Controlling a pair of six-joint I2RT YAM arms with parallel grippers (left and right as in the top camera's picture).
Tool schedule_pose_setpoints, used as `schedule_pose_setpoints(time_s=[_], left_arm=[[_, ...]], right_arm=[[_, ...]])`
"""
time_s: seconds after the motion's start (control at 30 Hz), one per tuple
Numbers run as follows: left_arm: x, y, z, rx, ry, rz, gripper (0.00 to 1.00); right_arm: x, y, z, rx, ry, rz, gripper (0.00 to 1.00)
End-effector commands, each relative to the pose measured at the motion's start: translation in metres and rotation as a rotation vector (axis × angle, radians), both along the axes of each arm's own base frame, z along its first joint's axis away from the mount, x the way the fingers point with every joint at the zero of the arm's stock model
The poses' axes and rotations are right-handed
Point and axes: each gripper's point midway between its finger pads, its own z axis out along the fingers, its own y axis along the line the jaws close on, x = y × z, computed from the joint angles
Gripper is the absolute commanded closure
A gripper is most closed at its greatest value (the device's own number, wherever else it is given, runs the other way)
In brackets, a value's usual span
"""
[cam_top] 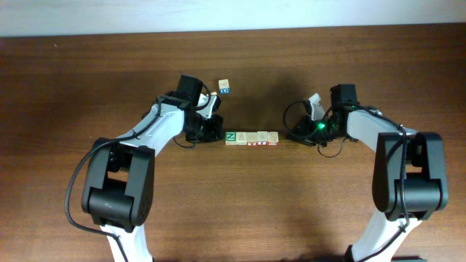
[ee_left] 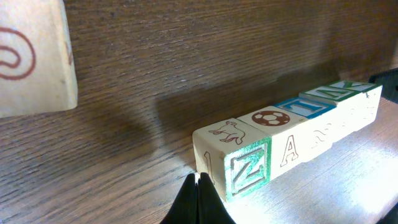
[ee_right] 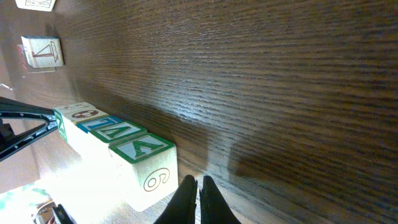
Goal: Rotate 5 blocks
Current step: 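Squeeze the block row between left and right grippers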
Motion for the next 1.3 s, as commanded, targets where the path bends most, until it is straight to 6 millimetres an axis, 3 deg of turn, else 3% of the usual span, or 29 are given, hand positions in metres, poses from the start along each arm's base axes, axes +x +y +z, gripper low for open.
schedule_pose_setpoints(time_s=[0.0,0.37,0.77,1.27], left_arm=[[-0.007,-0.004,-0.008,-0.010,0.040,0.001,1.00],[-0.009,-0.011,-0.009,-0.008,0.031,-0.018,1.00],[-0.008,-0.011,-0.009,-0.009,0.029,-0.018,1.00],[-0.007,-0.010,-0.009,-0.003,0.022,-0.016,1.00]], right_arm=[[-0.003,0.003,-0.004,0.015,0.012,0.010,0.94],[-0.003,0.003,-0.005,0.012,0.017,0.006,0.96],[-0.005,0.035,-0.003,0.017,-0.015,0.077,0.96],[-0.007,0.039,0.001,0.045,-0.013,0.087,0.96]])
